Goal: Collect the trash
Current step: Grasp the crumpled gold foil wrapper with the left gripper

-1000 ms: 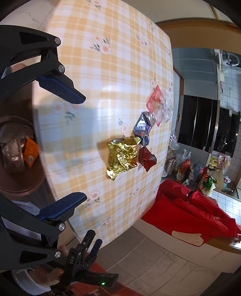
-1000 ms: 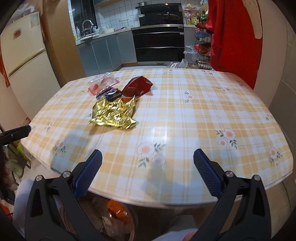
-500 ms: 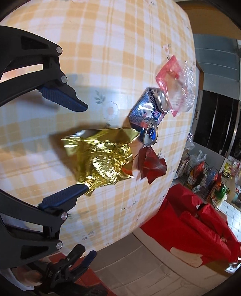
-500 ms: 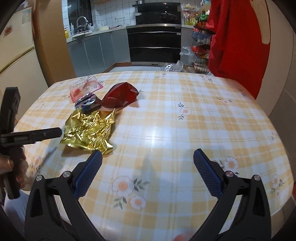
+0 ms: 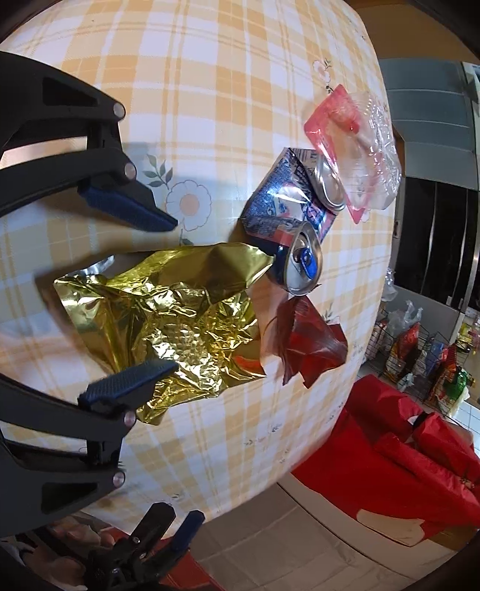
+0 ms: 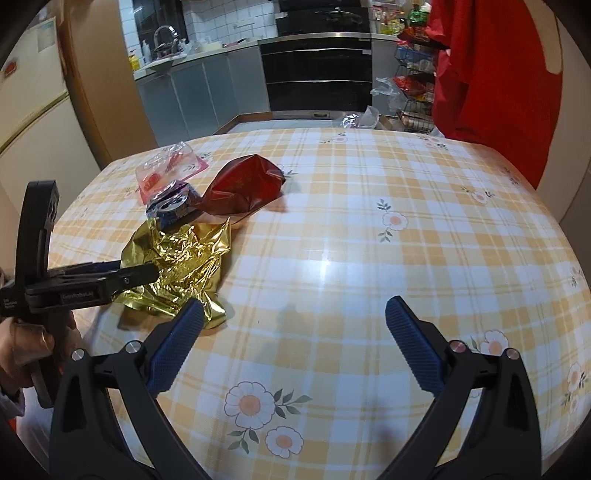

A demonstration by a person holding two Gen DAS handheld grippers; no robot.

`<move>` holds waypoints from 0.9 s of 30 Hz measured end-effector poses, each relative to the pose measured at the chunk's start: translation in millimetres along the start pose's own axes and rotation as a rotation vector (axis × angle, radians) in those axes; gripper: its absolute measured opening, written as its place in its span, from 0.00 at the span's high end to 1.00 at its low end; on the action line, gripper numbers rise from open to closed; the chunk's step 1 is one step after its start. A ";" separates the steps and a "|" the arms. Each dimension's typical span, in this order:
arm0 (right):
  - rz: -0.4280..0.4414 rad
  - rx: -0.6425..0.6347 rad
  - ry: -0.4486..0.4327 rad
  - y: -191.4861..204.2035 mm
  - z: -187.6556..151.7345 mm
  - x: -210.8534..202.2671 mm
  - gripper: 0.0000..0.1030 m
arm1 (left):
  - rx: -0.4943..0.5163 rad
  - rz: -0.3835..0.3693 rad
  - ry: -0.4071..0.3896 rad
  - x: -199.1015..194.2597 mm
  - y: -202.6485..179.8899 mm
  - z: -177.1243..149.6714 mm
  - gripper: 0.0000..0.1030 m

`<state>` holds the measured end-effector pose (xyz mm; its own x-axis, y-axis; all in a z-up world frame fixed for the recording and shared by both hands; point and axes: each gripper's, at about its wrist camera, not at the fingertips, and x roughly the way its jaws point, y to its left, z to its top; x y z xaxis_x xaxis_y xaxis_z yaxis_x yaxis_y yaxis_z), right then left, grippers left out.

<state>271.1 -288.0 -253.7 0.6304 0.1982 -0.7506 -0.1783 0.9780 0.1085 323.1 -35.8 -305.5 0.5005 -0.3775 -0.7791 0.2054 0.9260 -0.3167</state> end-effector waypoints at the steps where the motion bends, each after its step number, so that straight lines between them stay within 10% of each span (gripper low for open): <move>1: 0.000 -0.007 0.002 1.4 0.7 0.4 0.06 | -0.005 -0.001 0.009 -0.1 0.3 -0.2 0.56; 10: 0.032 -0.015 0.003 12.6 9.6 -4.0 0.12 | -0.047 -0.075 -0.031 -34.9 13.8 -16.7 0.93; 27: 0.093 -0.162 0.013 83.2 51.9 -2.1 0.17 | -0.205 -0.064 -0.249 -145.8 91.2 -49.7 0.96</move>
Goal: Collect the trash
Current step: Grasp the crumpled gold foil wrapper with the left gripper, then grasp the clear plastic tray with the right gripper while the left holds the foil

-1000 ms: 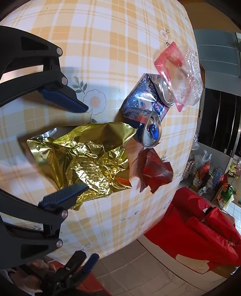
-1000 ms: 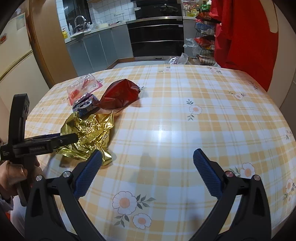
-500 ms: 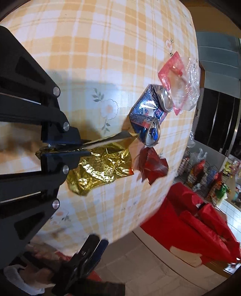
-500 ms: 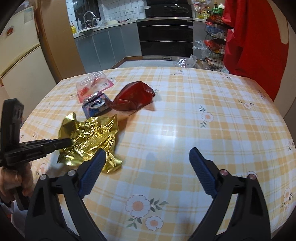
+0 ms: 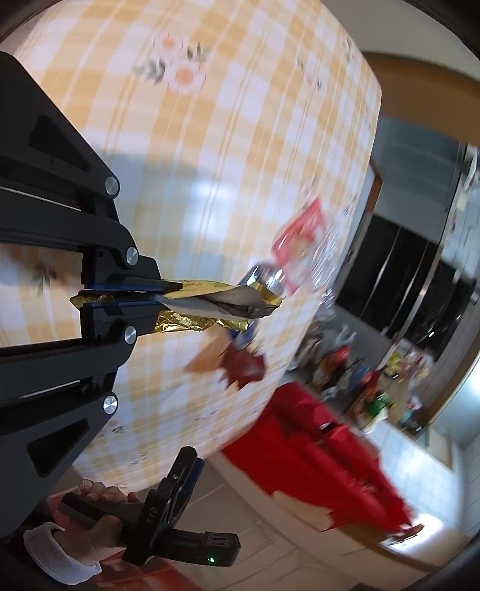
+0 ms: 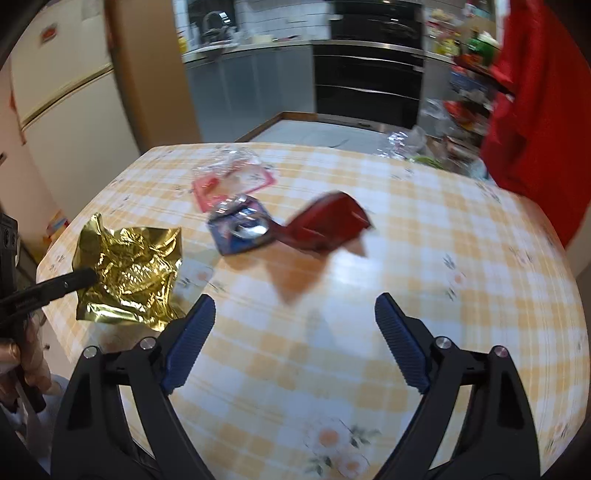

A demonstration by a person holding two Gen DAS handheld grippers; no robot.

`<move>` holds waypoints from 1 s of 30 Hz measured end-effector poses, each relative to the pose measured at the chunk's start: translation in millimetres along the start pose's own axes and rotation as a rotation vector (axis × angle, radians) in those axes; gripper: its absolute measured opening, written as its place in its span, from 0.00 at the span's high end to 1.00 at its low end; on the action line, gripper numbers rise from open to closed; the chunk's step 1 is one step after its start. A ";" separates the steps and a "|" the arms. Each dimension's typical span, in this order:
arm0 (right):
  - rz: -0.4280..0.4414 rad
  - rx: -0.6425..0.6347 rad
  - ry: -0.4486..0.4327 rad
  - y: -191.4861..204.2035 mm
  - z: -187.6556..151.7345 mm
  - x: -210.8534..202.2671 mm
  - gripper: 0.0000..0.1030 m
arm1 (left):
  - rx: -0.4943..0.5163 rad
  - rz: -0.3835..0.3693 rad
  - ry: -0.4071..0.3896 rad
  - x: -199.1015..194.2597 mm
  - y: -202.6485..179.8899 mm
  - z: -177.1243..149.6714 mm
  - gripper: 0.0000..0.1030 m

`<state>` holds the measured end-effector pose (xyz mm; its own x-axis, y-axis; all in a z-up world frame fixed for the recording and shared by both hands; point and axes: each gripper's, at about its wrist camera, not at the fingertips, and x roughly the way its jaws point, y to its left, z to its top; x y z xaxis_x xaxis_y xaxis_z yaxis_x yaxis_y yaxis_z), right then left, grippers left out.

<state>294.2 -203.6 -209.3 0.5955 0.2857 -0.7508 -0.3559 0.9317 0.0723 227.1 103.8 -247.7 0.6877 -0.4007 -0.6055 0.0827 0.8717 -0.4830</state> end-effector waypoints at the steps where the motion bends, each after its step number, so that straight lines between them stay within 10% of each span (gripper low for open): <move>1: 0.005 -0.033 0.005 9.6 9.2 6.0 0.18 | -0.020 0.005 -0.021 -7.3 9.6 2.6 0.96; 15: 0.028 -0.402 0.146 155.3 159.2 176.4 0.43 | -0.191 0.039 -0.125 -39.0 109.0 28.1 0.96; 30: -0.185 -0.620 0.261 220.2 177.4 291.6 0.54 | -0.172 0.039 -0.103 -27.2 132.8 40.4 0.96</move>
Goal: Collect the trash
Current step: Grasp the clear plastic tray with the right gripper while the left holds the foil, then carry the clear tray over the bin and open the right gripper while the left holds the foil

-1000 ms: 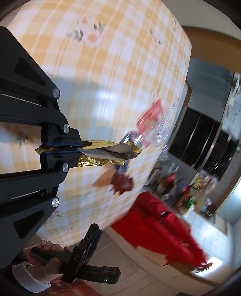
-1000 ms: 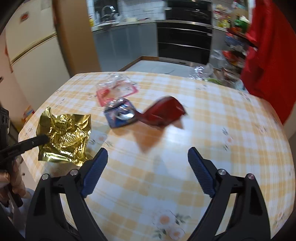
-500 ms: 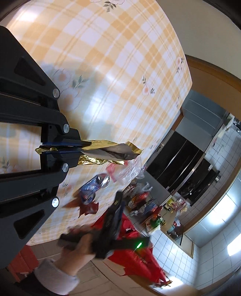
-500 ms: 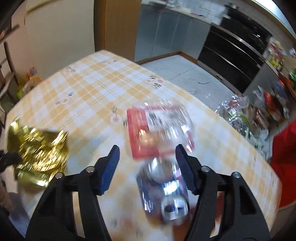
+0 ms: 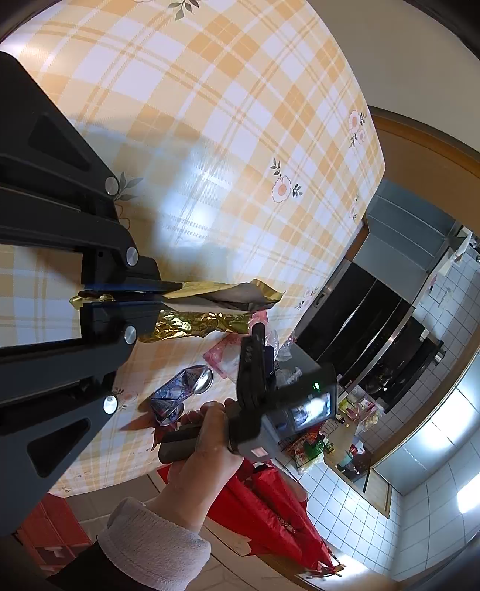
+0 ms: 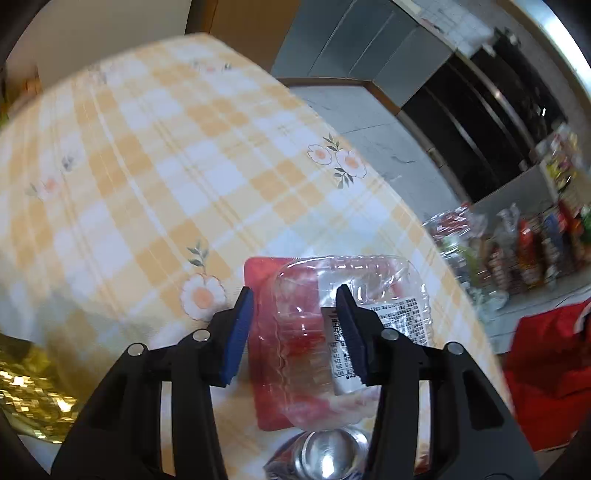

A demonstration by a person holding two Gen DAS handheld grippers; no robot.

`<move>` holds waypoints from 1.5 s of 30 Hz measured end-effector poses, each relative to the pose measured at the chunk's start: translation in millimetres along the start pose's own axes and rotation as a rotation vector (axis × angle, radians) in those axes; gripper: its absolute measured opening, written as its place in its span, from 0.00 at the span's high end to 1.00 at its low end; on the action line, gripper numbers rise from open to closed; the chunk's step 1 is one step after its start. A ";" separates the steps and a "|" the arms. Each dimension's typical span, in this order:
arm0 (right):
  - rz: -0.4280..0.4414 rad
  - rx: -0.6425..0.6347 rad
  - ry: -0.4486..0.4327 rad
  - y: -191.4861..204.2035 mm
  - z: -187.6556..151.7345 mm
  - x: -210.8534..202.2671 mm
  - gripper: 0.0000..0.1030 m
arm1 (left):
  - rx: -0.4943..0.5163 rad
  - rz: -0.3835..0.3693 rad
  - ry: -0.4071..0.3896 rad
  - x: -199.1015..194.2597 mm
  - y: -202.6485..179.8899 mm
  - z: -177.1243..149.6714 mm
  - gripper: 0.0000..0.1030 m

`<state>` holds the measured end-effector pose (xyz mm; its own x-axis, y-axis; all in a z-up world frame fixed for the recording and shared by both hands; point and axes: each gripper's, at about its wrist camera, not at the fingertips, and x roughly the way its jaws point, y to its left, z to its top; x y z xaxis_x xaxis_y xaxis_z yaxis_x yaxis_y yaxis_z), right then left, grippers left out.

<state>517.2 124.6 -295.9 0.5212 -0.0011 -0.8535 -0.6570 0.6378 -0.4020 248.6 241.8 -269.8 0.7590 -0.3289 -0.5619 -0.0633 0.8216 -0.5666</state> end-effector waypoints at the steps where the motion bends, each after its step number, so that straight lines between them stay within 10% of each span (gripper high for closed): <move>1: -0.017 -0.008 0.008 1.6 -0.1 1.5 0.58 | 0.001 0.001 0.001 0.1 -0.1 -0.6 0.96; 9: 0.004 -0.046 -0.066 -3.5 -12.7 -27.8 0.88 | 0.009 0.009 0.001 -0.8 -2.1 -2.0 0.96; 45: -0.013 0.151 -0.380 -68.1 -94.5 -195.0 0.89 | 0.153 0.029 -0.045 -43.7 -77.5 2.8 0.96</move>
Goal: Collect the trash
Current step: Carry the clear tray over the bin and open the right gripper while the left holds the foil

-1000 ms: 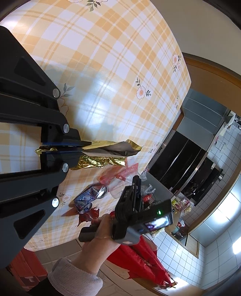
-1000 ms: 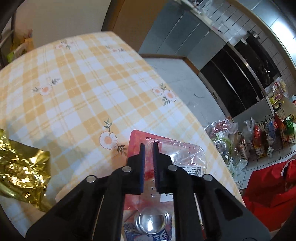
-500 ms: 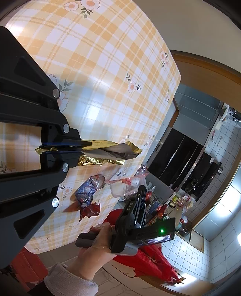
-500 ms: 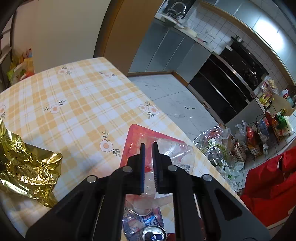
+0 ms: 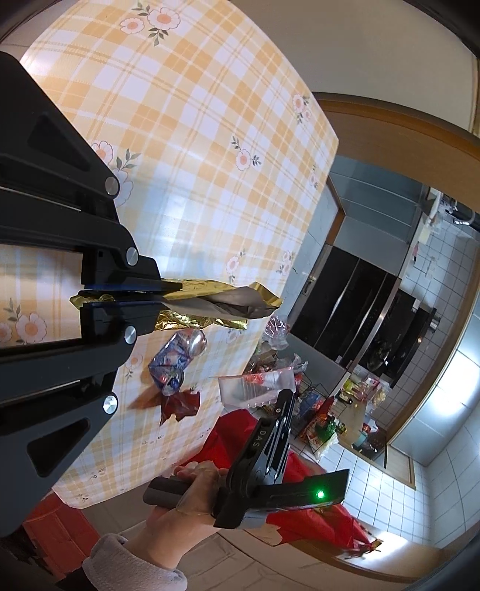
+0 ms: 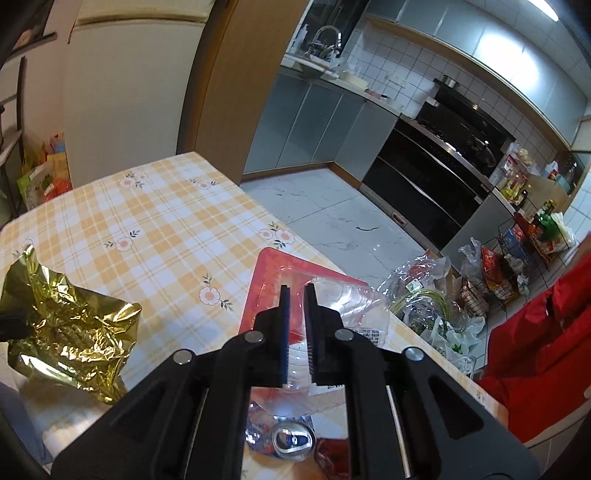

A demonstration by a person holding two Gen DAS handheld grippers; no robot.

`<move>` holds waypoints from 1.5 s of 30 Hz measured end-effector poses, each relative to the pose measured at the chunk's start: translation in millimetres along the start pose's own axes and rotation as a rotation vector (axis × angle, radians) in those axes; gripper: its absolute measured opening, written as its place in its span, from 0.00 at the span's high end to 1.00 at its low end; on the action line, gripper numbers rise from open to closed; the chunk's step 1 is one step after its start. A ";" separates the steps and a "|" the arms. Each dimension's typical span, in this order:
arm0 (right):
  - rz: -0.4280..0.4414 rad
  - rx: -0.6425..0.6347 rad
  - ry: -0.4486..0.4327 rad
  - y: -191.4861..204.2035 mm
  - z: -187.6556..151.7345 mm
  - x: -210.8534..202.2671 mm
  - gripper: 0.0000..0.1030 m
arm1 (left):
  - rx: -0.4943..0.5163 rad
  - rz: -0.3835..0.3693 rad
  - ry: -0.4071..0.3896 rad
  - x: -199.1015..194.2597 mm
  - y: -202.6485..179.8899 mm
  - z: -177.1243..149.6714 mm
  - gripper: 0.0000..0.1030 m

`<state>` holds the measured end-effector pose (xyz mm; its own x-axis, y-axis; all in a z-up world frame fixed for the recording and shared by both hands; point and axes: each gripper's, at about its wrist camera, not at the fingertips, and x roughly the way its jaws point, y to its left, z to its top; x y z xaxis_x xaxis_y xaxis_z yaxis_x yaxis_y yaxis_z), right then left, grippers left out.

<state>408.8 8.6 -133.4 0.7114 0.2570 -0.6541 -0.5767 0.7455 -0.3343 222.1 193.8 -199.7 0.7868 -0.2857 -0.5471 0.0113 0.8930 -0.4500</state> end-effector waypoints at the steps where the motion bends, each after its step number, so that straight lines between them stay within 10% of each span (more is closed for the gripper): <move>1: -0.003 0.008 -0.006 -3.0 -1.9 -6.7 0.89 | 0.007 -0.002 -0.002 -2.4 -4.2 0.4 0.96; 45: 0.019 0.216 -0.164 -17.0 -178.1 -306.7 0.89 | 0.246 -0.108 0.030 -135.8 -140.4 -64.0 0.96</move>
<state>128.8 -192.4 -48.0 0.7669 0.3557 -0.5341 -0.5043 0.8487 -0.1590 74.1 84.9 -107.4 0.7543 -0.3904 -0.5278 0.2463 0.9136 -0.3236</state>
